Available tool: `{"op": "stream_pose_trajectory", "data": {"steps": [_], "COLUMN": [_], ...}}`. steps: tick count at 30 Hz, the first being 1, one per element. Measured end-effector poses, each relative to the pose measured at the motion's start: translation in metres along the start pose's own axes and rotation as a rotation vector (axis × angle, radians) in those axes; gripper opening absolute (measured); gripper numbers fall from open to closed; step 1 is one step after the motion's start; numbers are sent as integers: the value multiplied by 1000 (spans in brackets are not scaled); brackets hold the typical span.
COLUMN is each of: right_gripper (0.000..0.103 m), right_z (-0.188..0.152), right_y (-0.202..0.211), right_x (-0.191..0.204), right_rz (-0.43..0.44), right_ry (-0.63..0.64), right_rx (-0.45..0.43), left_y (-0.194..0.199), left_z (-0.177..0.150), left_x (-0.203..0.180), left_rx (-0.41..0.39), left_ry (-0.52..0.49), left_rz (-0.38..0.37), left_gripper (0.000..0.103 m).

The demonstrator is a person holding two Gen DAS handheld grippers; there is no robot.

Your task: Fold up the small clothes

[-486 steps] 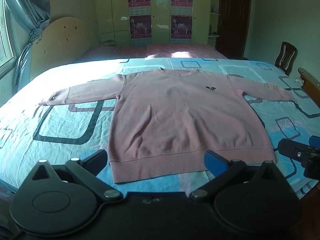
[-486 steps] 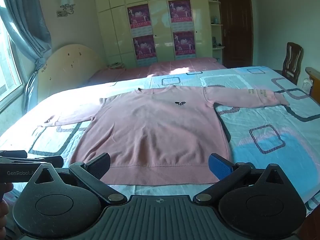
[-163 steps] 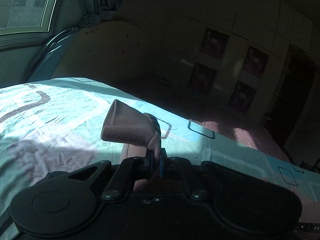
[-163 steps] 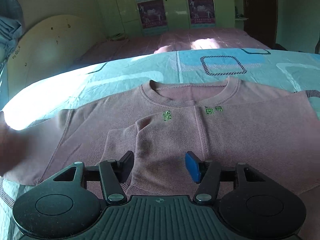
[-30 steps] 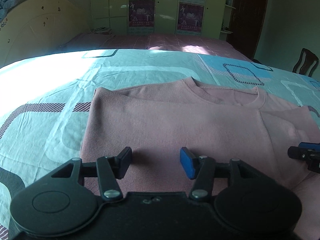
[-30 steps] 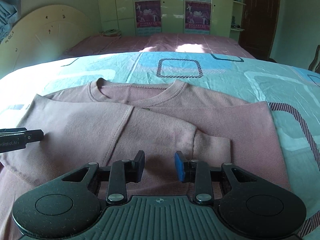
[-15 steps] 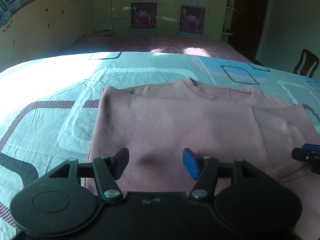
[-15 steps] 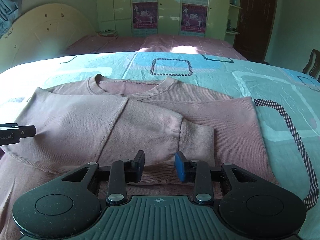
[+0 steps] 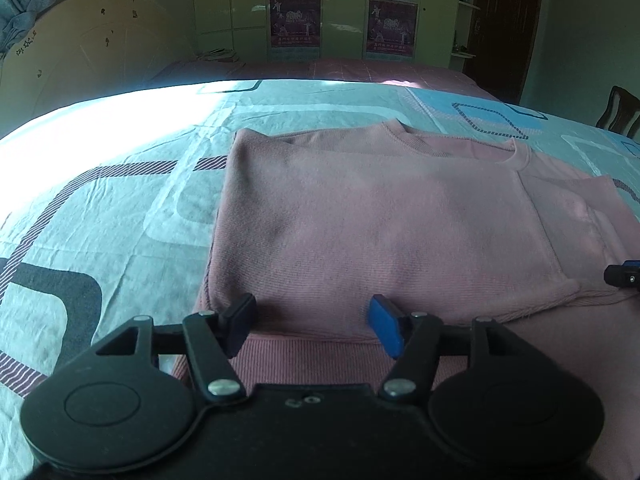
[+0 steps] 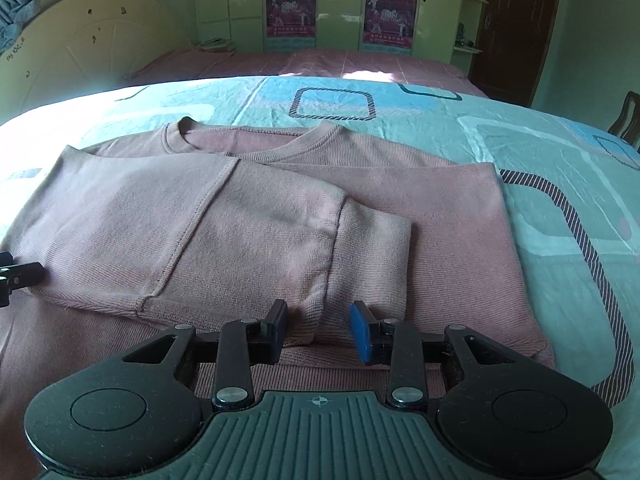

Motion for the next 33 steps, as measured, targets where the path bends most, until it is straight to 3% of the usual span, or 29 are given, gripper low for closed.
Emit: {"op": "stream_pose_trajectory", "data": {"steps": [8,25,33], "right_gripper": [35,35,35], "right_z": [-3,-14,-49], "right_y": [11,50,52], "right_x": [-2,48,58], "right_rz": [-8,153,156], "right_ry": [-6,-12,78], "right_rx": [2,-16,39], "left_y": [16,57,51], "left_z": [0,-11,-37], "left_x": [0,-77,-80], "left_rx": [0,-5,44], "left_ry": [16,-35,-74], "left_rz": [8,-159,-130], "left_gripper": [60,60,61]}}
Point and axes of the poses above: each gripper's, at about its wrist camera, not at the fingertips, and y roughly against the way its jaws point, x to its left, z to its top, the point moved 8 cm from there along -y, roughly the way its jaws point, and after that the axes turned 10 degrees about -x, right-handed, at the moved point
